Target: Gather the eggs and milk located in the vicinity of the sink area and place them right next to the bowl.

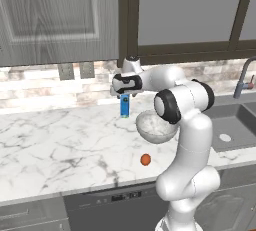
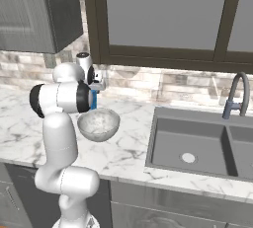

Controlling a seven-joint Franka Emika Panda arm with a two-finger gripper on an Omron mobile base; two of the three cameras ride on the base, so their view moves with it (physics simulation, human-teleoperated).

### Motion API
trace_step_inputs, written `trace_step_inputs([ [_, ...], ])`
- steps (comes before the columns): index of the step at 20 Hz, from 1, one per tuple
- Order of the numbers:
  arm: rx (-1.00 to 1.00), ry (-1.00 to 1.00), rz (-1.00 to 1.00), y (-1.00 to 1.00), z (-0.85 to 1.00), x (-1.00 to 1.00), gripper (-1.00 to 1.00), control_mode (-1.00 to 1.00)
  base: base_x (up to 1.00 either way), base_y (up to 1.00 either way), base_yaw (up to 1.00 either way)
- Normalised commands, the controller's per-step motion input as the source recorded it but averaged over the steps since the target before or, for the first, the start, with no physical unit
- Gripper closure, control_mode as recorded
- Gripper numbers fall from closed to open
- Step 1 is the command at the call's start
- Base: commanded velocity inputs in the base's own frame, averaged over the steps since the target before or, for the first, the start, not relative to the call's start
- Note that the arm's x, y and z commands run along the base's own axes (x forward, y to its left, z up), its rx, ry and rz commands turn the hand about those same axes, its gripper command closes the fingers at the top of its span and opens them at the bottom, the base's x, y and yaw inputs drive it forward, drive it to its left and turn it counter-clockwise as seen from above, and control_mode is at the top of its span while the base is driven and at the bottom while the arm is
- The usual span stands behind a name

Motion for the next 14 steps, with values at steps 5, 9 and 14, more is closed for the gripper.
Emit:
trace_step_inputs([
  [5,0.0,0.0,0.0,0.01,0.0,0.0,-1.0,-1.0,0.0,0.0,0.0],
  [9,0.0,-0.01,0.0,0.09,0.0,0.0,-1.0,-1.0,0.0,0.0,0.0],
  [14,0.0,0.0,0.0,0.07,0.0,0.0,-1.0,-1.0,0.0,0.0,0.0],
])
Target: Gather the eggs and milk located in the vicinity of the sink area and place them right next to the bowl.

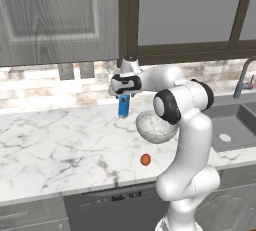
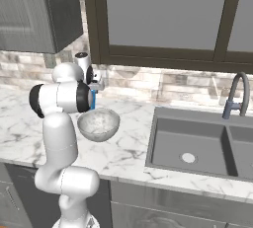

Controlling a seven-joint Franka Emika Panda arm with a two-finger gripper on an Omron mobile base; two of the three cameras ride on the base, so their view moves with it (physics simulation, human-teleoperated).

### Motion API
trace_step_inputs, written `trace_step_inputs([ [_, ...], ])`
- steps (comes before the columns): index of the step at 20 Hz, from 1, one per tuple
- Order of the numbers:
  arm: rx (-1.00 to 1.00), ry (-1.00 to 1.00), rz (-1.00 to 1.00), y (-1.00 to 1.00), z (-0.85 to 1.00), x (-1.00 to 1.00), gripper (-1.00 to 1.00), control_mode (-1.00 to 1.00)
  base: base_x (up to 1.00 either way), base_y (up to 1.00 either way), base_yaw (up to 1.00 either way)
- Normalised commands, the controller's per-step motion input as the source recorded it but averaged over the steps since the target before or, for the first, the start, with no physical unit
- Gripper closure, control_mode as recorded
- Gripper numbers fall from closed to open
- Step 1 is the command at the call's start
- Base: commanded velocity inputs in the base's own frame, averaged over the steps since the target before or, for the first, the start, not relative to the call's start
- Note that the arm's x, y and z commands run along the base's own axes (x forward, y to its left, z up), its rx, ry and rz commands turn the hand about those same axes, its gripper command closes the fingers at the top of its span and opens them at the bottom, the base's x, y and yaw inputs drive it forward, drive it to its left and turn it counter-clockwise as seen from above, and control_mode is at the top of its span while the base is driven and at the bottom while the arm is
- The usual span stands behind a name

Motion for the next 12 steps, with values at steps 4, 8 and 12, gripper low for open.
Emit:
trace_step_inputs([
  [4,0.0,0.0,0.0,0.05,0.0,0.0,-1.0,-1.0,0.0,0.0,0.0],
  [8,0.0,0.0,0.0,0.05,0.0,0.0,-1.0,-1.0,0.0,0.0,0.0],
  [12,0.0,0.0,0.0,0.0,-0.03,0.0,-1.0,-1.0,0.0,0.0,0.0],
])
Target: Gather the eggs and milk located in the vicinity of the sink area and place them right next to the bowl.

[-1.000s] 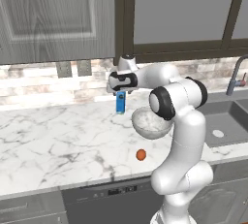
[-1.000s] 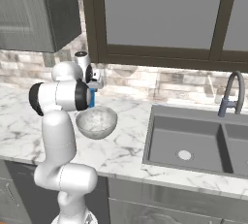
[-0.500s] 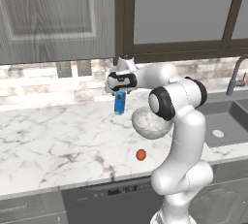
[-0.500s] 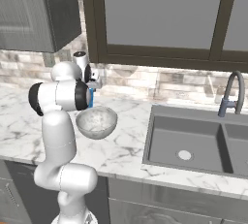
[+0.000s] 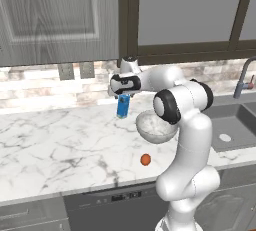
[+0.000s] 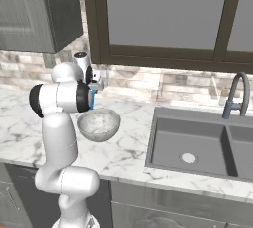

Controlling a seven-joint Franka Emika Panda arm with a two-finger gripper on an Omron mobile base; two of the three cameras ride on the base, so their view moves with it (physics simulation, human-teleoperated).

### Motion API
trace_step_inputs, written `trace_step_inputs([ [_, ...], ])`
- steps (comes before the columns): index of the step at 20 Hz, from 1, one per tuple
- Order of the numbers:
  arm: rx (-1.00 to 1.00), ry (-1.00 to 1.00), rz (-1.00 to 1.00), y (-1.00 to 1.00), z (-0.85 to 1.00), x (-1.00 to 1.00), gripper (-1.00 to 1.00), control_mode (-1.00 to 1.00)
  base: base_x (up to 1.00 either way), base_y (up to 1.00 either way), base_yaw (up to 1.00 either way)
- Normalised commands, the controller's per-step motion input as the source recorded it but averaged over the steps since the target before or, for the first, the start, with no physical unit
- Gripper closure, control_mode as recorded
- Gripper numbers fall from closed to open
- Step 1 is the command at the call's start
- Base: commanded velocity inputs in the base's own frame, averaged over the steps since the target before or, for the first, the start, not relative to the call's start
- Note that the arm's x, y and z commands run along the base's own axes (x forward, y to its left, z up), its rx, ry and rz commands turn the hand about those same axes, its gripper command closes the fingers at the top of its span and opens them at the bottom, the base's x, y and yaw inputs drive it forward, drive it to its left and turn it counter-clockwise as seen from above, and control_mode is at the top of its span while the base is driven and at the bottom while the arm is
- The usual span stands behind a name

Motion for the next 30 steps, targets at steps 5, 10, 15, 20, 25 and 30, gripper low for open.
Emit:
trace_step_inputs([
  [5,0.0,0.0,0.02,0.0,-0.06,0.0,-1.0,-1.0,0.0,0.0,0.0],
  [10,0.0,0.0,0.04,0.0,-0.2,0.0,-1.0,-1.0,0.0,0.0,0.0],
  [15,0.0,0.0,0.03,0.0,-0.23,0.0,-1.0,-1.0,0.0,0.0,0.0],
  [20,0.02,0.02,0.0,0.0,-0.13,0.0,-1.0,-1.0,0.0,0.0,0.0],
  [25,0.01,0.05,0.0,0.0,-0.09,0.0,1.0,-1.0,0.0,0.0,0.0],
  [30,0.0,0.02,0.0,0.0,-0.01,0.0,1.0,-1.0,0.0,0.0,0.0],
])
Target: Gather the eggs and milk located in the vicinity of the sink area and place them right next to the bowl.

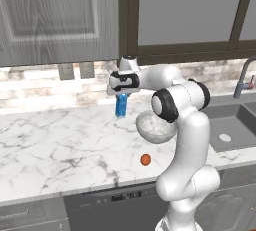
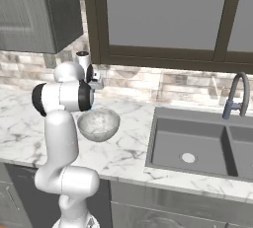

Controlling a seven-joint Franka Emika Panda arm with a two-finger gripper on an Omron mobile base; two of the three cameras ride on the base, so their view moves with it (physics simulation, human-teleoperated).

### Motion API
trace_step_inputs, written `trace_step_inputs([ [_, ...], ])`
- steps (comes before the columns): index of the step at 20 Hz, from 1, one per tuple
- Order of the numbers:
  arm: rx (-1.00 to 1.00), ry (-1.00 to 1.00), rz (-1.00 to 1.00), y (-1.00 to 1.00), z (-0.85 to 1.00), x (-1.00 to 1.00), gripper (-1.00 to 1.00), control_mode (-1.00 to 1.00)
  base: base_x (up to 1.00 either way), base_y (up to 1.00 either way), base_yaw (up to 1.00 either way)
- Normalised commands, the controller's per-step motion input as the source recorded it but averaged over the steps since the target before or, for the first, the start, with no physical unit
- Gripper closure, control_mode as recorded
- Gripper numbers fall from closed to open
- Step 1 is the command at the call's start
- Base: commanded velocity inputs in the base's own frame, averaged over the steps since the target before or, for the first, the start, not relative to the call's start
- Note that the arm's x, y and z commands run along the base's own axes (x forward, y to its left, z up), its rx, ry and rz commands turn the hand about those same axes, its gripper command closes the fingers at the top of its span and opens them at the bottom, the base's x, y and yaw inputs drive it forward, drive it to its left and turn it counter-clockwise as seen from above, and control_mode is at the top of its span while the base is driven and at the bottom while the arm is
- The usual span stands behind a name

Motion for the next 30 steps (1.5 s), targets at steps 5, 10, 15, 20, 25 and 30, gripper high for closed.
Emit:
trace_step_inputs([
  [5,0.0,0.01,0.0,0.0,0.0,-0.1,1.0,-1.0,0.0,0.0,0.0],
  [10,0.0,0.0,0.0,0.0,0.0,-0.28,1.0,-1.0,0.0,0.0,0.0],
  [15,0.0,0.0,0.0,0.0,0.02,-0.44,1.0,-1.0,0.0,0.0,0.0],
  [20,0.0,0.0,0.0,0.0,0.09,-0.62,1.0,-1.0,0.0,0.0,0.0],
  [25,-0.01,-0.01,0.0,0.17,0.44,-0.27,1.0,-1.0,0.0,0.0,0.0],
  [30,-0.03,0.0,0.0,0.17,0.54,-0.05,1.0,-1.0,0.0,0.0,0.0],
])
